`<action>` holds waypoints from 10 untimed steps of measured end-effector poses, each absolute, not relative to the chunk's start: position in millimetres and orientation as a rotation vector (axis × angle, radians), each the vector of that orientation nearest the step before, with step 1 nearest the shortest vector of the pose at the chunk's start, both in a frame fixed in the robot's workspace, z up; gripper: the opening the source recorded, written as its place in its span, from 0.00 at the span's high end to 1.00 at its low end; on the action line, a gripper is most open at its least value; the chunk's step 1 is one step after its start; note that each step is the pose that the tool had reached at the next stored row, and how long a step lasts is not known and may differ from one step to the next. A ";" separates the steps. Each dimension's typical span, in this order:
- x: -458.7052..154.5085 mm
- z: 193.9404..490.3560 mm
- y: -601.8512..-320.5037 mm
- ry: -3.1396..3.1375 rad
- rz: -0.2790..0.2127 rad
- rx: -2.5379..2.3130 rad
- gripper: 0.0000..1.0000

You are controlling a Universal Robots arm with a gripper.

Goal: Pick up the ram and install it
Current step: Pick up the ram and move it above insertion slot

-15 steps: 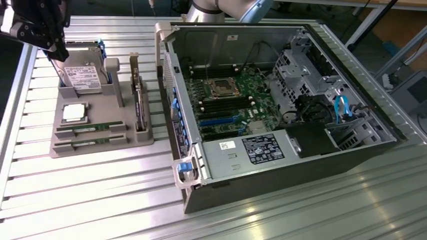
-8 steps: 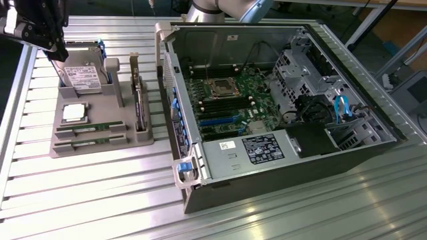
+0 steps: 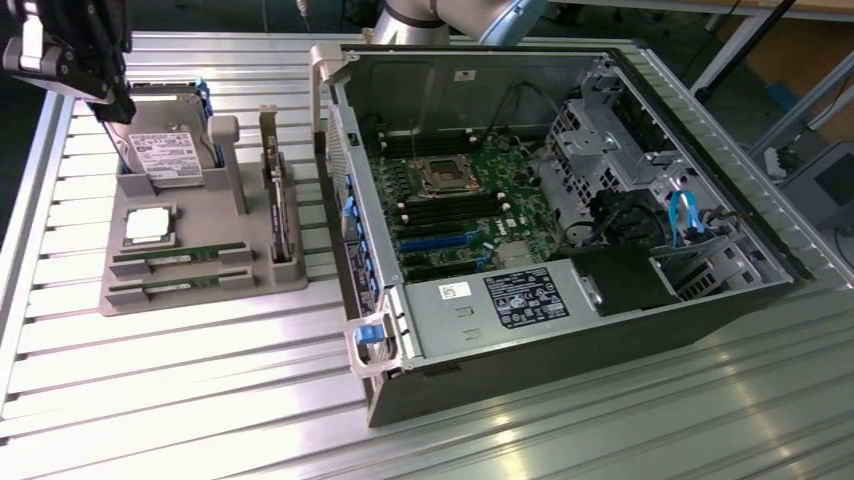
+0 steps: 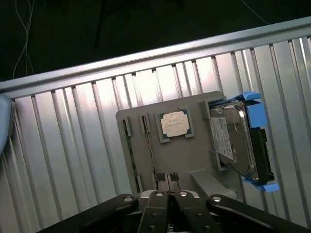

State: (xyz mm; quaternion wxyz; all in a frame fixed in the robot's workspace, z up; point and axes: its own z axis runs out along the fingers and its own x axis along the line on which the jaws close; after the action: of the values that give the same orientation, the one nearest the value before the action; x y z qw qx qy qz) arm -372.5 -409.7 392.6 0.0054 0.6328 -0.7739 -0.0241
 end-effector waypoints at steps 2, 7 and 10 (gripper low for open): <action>-372.6 392.6 -409.7 -2.402 -0.075 2.006 0.89; -372.5 392.6 -409.7 -2.347 -0.075 2.068 0.89; -372.6 392.6 -409.7 -2.289 -0.074 2.130 0.89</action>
State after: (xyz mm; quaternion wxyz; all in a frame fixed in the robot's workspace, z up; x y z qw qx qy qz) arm -372.6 -409.7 392.6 0.0069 0.6809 -0.7319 -0.0237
